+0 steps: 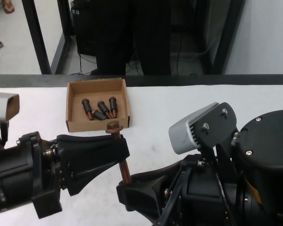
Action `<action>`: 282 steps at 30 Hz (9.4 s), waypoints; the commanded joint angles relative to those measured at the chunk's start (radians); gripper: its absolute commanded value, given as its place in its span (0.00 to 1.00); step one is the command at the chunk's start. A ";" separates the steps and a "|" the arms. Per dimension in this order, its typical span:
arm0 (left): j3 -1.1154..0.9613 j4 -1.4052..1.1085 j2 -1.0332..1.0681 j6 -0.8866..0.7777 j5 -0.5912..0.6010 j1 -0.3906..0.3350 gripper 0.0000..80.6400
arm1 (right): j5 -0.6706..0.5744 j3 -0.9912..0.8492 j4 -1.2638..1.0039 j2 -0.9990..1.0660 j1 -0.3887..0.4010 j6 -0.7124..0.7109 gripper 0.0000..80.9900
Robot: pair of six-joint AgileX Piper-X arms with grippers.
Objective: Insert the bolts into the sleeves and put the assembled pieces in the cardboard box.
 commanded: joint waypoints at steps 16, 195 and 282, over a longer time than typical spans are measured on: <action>-0.006 0.000 -0.003 0.028 0.045 -0.005 0.01 | 0.049 -0.019 -0.058 -0.037 -0.004 -0.025 0.00; -0.003 1.232 -0.900 0.207 -0.091 0.266 0.01 | -0.234 -1.597 0.607 1.347 -0.550 -0.342 0.00; -0.003 1.125 -0.900 0.188 -0.135 0.266 0.01 | -0.087 -0.974 0.608 0.596 -0.561 -0.409 0.00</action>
